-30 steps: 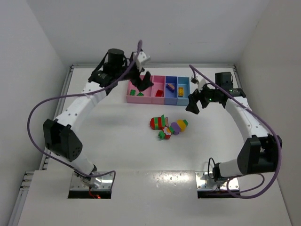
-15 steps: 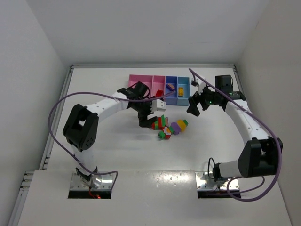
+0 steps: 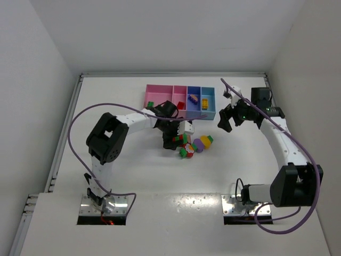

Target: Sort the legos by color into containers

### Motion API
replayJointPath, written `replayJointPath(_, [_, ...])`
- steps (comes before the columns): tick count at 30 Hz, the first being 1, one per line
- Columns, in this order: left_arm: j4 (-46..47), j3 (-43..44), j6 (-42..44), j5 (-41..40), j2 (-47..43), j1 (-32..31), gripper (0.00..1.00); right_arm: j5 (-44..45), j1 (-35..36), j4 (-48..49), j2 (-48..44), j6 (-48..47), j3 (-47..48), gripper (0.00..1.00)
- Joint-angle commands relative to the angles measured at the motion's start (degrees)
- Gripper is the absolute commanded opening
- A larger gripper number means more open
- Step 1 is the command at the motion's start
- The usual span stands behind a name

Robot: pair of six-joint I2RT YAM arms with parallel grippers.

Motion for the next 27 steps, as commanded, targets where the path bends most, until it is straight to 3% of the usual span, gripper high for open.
replayJointPath(1, [2.5, 2.9, 0.0, -0.2, 1.2, -0.7, 0.97, -0.3, -0.5, 0.7, -1.2, -0.5, -0.1, 0.95])
replayJointPath(14, [8.2, 2.9, -7.6, -0.2, 2.8, -0.7, 0.88, -0.8, -1.0, 0.7, -1.2, 0.0, -0.7, 0.95])
replayJointPath(17, [8.2, 2.9, -8.1, -0.2, 3.3, -0.7, 0.78, -0.8, -1.0, 0.7, -1.2, 0.0, -0.7, 0.95])
replayJointPath(22, [8.2, 1.3, -8.1, -0.2, 1.8, -0.7, 0.45, -1.4, -1.0, 0.7, -0.7, 0.0, -0.7, 0.95])
replayJointPath(25, [8.2, -1.0, -8.7, 1.3, -0.7, 0.8, 0.32, -2.8, -1.0, 0.7, -0.1, 1.3, -0.7, 0.95])
replayJointPath(27, [9.7, -4.1, -11.3, 1.9, -5.0, 2.5, 0.30, -5.9, -1.0, 1.4, 1.3, 5.3, -0.7, 0.95])
